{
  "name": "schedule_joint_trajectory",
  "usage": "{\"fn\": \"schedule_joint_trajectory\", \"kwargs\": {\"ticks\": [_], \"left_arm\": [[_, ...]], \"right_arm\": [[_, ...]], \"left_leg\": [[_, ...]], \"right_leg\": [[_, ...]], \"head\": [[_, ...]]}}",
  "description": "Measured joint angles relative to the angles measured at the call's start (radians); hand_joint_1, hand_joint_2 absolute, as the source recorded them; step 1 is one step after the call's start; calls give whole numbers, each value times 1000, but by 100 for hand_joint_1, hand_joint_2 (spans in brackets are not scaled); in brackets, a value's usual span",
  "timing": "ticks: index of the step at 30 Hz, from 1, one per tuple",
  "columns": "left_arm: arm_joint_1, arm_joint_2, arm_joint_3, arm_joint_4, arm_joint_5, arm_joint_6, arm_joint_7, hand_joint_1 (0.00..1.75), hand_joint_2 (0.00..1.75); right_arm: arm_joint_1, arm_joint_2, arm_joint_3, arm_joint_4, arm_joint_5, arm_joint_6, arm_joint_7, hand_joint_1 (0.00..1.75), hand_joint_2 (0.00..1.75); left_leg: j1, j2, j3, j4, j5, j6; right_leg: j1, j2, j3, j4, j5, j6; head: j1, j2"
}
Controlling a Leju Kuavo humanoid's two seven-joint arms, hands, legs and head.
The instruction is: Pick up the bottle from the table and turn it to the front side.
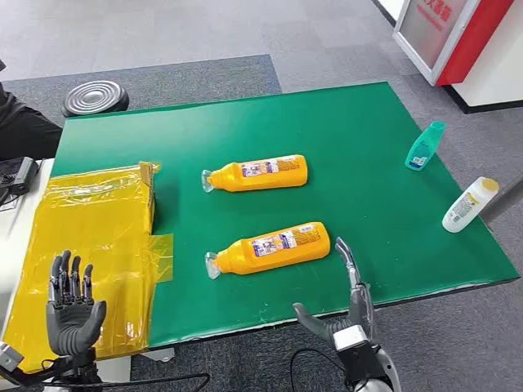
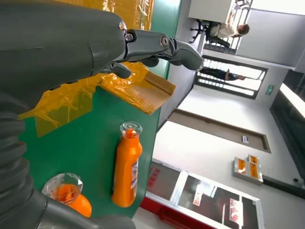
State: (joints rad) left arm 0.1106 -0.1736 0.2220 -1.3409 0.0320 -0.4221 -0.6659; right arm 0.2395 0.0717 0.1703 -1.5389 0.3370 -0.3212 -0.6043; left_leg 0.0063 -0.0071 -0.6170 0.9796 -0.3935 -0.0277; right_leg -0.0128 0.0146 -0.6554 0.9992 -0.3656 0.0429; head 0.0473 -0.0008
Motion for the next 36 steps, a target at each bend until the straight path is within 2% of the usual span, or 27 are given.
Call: {"fn": "schedule_joint_trajectory", "kwargs": {"ticks": [25,29,32,36], "left_arm": [[-8,17,-17,13,9,1,0,0,175],[-6,30,-13,16,8,-12,0,0,175],[-6,46,-7,22,-18,-20,0,0,175],[-8,65,1,26,-44,-31,0,0,175]], "right_arm": [[-12,0,-2,0,-8,40,37,0,175],[-27,-18,0,-2,74,59,115,0,175],[-59,-63,10,-10,165,104,207,0,175],[-110,-116,31,-11,253,153,285,0,175]], "left_leg": [[0,0,0,0,0,0],[0,0,0,0,0,0],[0,0,0,0,0,0],[0,0,0,0,1,1]], "right_leg": [[0,0,0,0,0,0],[0,0,0,0,0,0],[0,0,0,0,1,0],[-1,0,0,0,1,1]], "head": [[0,0],[0,0],[0,0],[0,0]]}}
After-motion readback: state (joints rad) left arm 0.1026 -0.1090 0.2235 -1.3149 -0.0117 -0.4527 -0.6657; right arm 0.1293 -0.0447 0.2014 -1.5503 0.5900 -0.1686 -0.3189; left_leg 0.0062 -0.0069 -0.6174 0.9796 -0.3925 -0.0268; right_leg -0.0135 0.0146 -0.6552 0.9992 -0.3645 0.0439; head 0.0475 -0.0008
